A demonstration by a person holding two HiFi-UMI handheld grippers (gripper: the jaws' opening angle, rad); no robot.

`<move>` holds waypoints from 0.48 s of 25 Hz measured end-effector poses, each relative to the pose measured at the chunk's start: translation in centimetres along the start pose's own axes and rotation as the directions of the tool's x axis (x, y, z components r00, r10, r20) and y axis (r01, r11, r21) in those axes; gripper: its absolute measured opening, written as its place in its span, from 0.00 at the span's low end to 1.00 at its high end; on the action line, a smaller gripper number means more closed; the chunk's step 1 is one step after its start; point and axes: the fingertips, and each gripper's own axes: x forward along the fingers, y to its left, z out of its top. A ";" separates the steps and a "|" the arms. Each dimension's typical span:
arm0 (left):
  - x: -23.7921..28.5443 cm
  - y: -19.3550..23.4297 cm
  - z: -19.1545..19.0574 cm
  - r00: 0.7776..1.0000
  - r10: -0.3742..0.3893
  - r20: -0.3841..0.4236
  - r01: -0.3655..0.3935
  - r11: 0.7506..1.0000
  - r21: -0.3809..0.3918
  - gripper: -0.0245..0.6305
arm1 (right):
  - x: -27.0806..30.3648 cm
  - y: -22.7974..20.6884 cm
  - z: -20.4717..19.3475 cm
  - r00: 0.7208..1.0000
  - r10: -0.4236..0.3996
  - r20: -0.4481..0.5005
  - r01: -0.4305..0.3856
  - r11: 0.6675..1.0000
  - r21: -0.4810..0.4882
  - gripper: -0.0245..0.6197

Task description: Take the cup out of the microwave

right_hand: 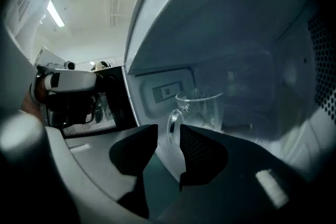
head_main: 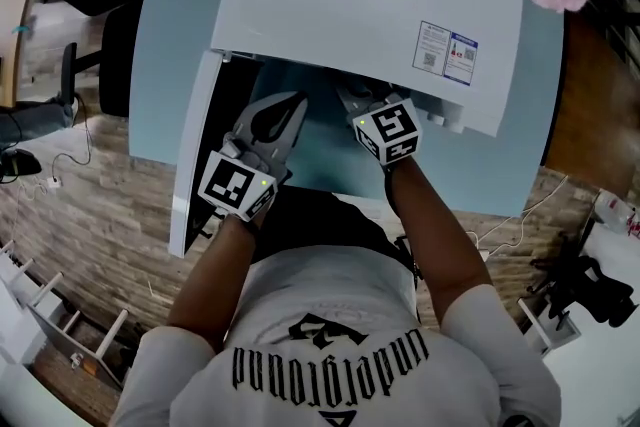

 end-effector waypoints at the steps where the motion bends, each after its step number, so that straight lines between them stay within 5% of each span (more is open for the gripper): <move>1: 0.0 0.1 -0.1 1.000 -0.001 -0.002 0.001 1.000 -0.002 0.11 | 0.3 0.0 0.0 1.000 0.004 -0.002 -0.004 1.000 -0.001 0.21; 10: 0.2 1.4 -0.7 1.000 0.007 -0.021 -0.007 1.000 0.000 0.11 | 2.1 -0.5 -0.6 0.999 0.019 -0.025 -0.020 1.000 -0.015 0.20; 12: 0.2 1.6 -0.8 1.000 0.010 -0.023 -0.010 1.000 -0.004 0.11 | 2.3 -0.5 -0.5 0.999 0.029 -0.023 -0.030 0.999 -0.023 0.13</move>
